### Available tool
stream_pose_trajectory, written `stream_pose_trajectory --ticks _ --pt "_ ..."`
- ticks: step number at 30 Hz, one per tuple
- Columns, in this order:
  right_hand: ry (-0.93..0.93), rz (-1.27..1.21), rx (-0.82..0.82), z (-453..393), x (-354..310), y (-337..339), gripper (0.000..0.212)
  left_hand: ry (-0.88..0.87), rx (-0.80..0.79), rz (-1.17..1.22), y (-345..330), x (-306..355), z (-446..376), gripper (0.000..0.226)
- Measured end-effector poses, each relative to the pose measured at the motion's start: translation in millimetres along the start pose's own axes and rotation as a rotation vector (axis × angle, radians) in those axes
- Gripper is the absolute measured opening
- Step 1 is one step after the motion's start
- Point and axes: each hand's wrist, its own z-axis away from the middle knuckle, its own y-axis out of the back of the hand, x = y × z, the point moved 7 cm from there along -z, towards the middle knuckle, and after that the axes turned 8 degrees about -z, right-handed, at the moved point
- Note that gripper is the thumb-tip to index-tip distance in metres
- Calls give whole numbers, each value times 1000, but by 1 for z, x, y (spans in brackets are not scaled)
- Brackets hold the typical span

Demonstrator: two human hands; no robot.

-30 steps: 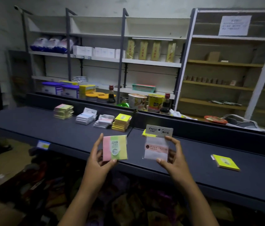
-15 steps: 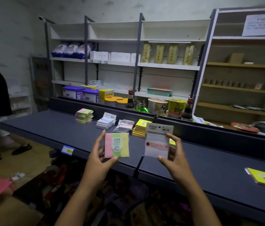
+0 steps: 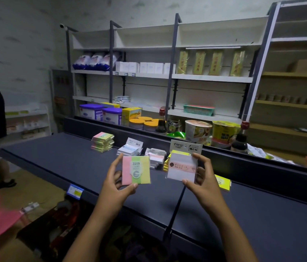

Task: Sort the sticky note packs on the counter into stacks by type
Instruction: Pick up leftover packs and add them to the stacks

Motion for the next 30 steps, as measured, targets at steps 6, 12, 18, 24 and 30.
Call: stream_pose_trajectory --ticks 6,12,18,24,30 --pt "-25 20 10 -39 16 -17 74 5 -21 18 6 -25 -44 92" --pt "-75 80 108 -85 33 -37 72 -15 -93 66 14 -53 -105 90" --pt "-179 234 110 -136 62 -74 72 -30 -149 89 29 -78 -168 90" --pt "-310 427 95 -167 92 -98 66 -17 -200 126 34 -101 -202 90" --pt "-322 708 51 -182 100 -105 34 7 -233 143 40 -113 -217 91"
